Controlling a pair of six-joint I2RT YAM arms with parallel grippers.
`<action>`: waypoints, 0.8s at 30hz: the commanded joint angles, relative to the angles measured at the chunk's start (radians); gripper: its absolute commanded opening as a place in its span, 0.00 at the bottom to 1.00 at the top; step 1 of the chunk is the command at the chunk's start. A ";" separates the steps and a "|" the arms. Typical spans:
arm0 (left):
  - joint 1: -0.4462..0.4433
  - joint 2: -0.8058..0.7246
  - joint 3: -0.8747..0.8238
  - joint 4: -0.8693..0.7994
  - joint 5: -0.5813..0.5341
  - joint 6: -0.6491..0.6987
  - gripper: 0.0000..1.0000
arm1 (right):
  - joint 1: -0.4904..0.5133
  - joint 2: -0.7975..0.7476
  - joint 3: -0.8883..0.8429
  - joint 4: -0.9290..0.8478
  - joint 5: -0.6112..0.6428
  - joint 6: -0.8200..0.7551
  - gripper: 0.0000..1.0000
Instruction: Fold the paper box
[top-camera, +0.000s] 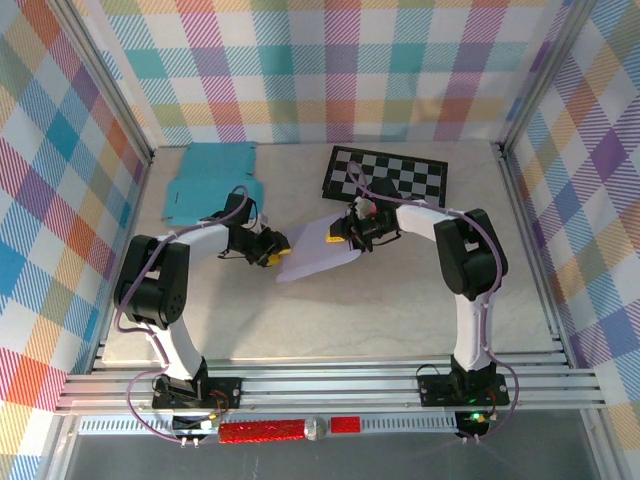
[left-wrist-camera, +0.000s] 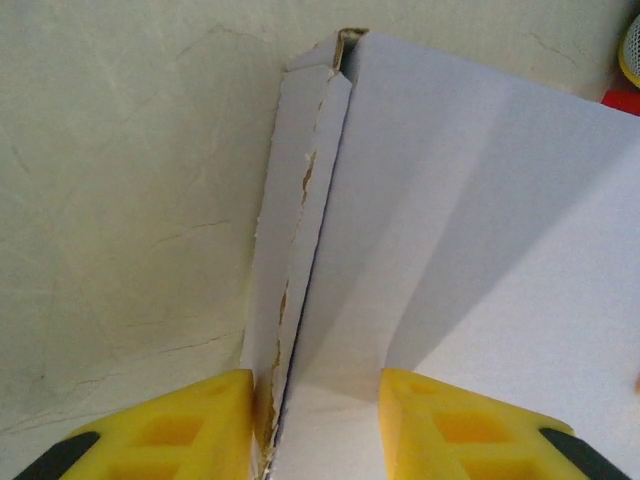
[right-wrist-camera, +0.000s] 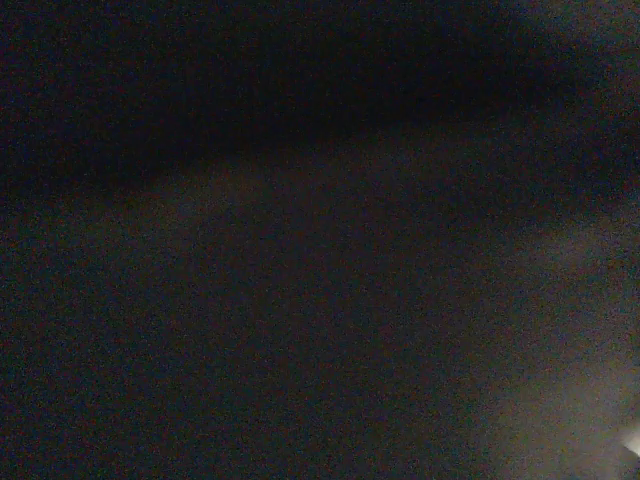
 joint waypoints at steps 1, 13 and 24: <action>-0.021 -0.071 0.045 -0.022 -0.009 0.004 0.40 | 0.008 -0.060 -0.031 -0.058 0.013 0.064 0.42; -0.200 -0.404 0.033 -0.001 -0.233 0.512 0.47 | -0.060 -0.137 -0.141 -0.115 -0.057 0.368 0.31; -0.472 -0.419 0.141 -0.281 -0.216 1.151 0.55 | -0.165 -0.233 -0.268 -0.315 -0.134 0.546 0.29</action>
